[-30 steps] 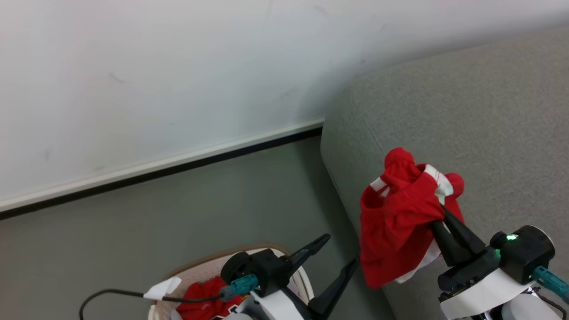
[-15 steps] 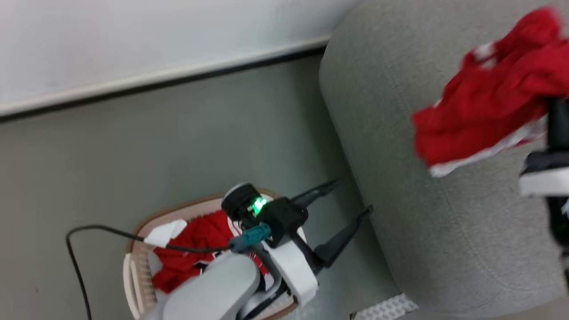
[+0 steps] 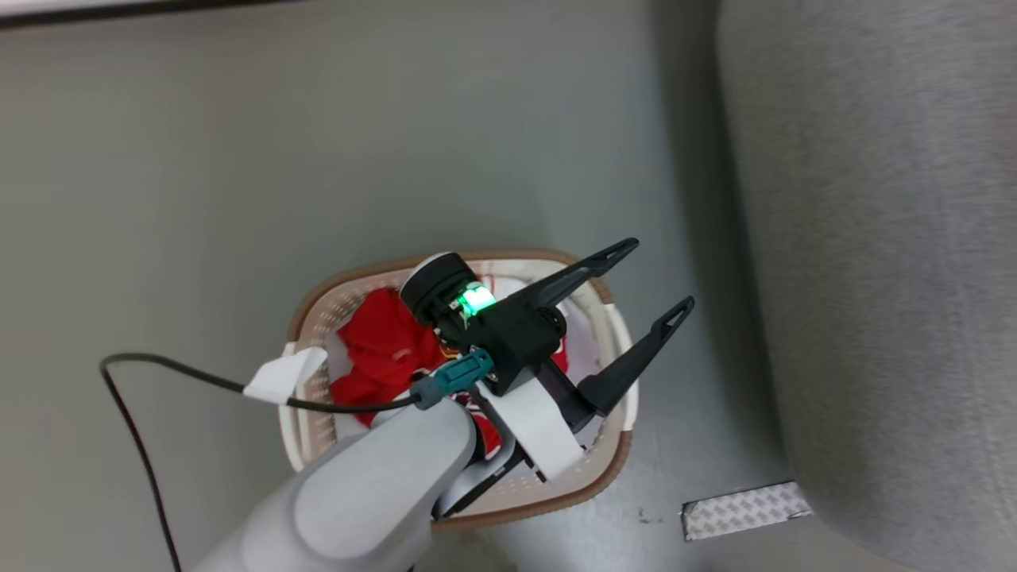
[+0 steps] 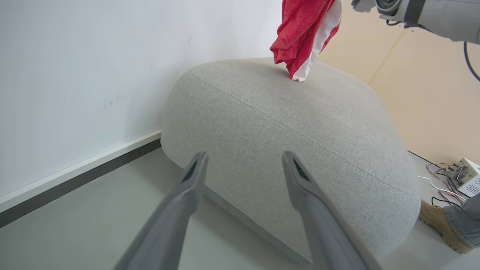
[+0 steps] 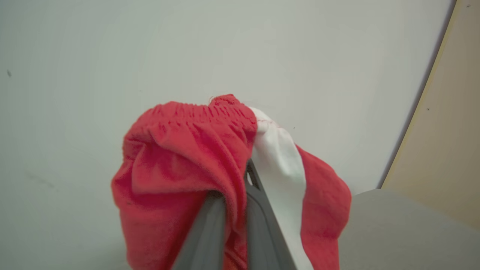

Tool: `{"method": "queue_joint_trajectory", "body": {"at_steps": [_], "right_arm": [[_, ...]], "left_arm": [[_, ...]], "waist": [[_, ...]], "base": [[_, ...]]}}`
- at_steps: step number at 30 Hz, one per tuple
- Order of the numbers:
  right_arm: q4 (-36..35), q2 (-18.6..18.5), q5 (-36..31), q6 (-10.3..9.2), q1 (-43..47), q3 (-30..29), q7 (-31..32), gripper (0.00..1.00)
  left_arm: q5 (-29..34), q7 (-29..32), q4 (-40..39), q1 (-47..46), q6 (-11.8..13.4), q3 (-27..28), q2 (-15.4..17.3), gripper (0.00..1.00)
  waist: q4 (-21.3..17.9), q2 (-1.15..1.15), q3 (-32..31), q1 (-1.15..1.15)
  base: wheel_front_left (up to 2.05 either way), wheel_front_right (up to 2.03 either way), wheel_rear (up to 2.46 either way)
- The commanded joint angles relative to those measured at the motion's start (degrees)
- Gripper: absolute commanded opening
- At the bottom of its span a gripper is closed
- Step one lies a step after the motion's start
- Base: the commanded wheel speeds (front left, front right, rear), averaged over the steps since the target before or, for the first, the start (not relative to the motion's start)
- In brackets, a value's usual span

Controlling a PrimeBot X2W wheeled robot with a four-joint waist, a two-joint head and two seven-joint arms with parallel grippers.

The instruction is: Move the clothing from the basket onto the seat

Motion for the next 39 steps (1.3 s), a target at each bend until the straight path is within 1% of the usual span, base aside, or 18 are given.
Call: {"method": "queue_joint_trajectory", "body": {"at_steps": [1,5,7,11,12,13,14,16,18,21,24,27,31,33,36,39], "right_arm": [[1.7,-1.3,-1.7,-0.12,-1.4,-0.9,0.0,0.00],[9.3,-1.3,-6.7,-0.12,-4.0,-5.2,0.0,0.00],[11.9,-0.7,-9.2,-0.12,-4.1,-8.1,0.0,0.00],[15.6,1.9,-13.5,-0.12,-2.1,-13.4,0.0,0.00],[16.1,2.6,-14.7,-0.12,-1.7,-14.8,0.0,0.07],[16.7,3.3,-16.1,-0.12,-1.2,-15.5,0.0,0.68],[17.1,3.9,-17.2,-0.12,-0.8,-16.2,0.0,1.00],[17.0,5.1,-19.2,-0.12,-0.4,-17.6,0.0,1.00],[16.3,6.8,-20.0,-0.12,0.6,-17.7,0.0,1.00],[14.4,8.2,-21.3,-0.12,3.3,-15.8,0.0,1.00],[11.6,9.6,-20.3,-0.12,7.1,-13.1,0.0,1.00],[6.7,10.8,-18.2,-0.12,12.8,-10.0,0.0,1.00],[-2.0,12.8,-15.8,-0.12,20.9,-6.1,0.0,1.00],[-6.5,14.0,-15.1,-0.12,25.5,-3.9,0.0,1.00],[-12.5,16.0,-12.3,-0.12,31.3,-0.3,0.0,1.00],[-17.6,17.5,-10.8,-0.12,38.1,3.5,0.0,1.00]], "left_arm": [[1.1,-0.6,-0.1,-0.5,0.3,0.2,0.0,1.00],[1.2,-1.0,-0.2,-0.1,0.9,0.5,0.7,1.00],[1.0,-1.2,-0.5,0.1,1.1,0.5,0.9,1.00],[0.7,-1.1,-0.5,1.0,2.0,1.0,1.9,1.00],[0.5,-1.1,-0.4,1.4,2.2,1.2,2.1,1.00],[0.3,-1.2,-0.4,1.7,2.3,1.2,2.3,1.00],[0.1,-1.2,-0.2,2.2,2.5,1.4,2.8,1.00],[-0.4,-1.4,0.1,3.0,2.8,1.6,3.5,1.00],[-0.7,-1.5,0.4,3.9,3.0,1.9,3.9,1.00],[-1.3,-1.5,0.9,4.8,3.4,2.3,4.1,1.00],[-2.2,-1.9,1.7,6.3,3.6,2.9,4.2,1.00],[-3.2,-2.2,2.8,8.0,3.8,3.8,4.0,1.00],[-4.4,-2.4,4.3,11.1,4.4,6.0,3.9,1.00],[-4.8,-2.5,4.0,13.4,4.8,8.0,3.6,1.00],[-4.6,-2.4,3.5,17.6,5.5,11.4,3.5,1.00],[-4.2,-2.5,2.6,22.3,6.2,15.9,2.9,1.00]], "waist": [[2.5,0.00,2.4,-0.01],[4.1,0.00,4.1,-0.01],[4.8,0.00,4.8,-0.01],[5.2,0.00,5.4,-0.01],[5.2,0.00,5.2,-0.01],[5.0,0.00,4.9,-0.01],[4.8,0.00,4.5,-0.01],[4.3,0.00,3.4,-0.01],[3.7,0.00,2.1,-0.01],[3.2,0.00,-0.4,-0.01],[2.8,0.00,-3.9,-0.01],[2.9,0.00,-7.6,-0.01],[3.4,0.00,-12.6,-0.01],[3.8,0.00,-15.5,-0.01],[4.3,0.00,-19.4,-0.01],[5.3,0.00,-23.1,-0.01]], "base": [[0.00,0.00,0.00],[0.00,0.00,0.00],[0.00,0.00,0.00],[0.00,0.00,0.00],[0.00,0.00,0.00],[0.00,0.00,0.00],[0.00,0.00,0.00],[0.00,0.00,0.00],[0.00,0.00,0.00],[0.00,0.00,0.00],[0.00,0.00,0.00],[0.00,0.00,0.00],[0.00,0.00,0.00],[0.00,0.00,0.00],[0.00,0.00,0.00],[0.00,0.00,0.00]]}}
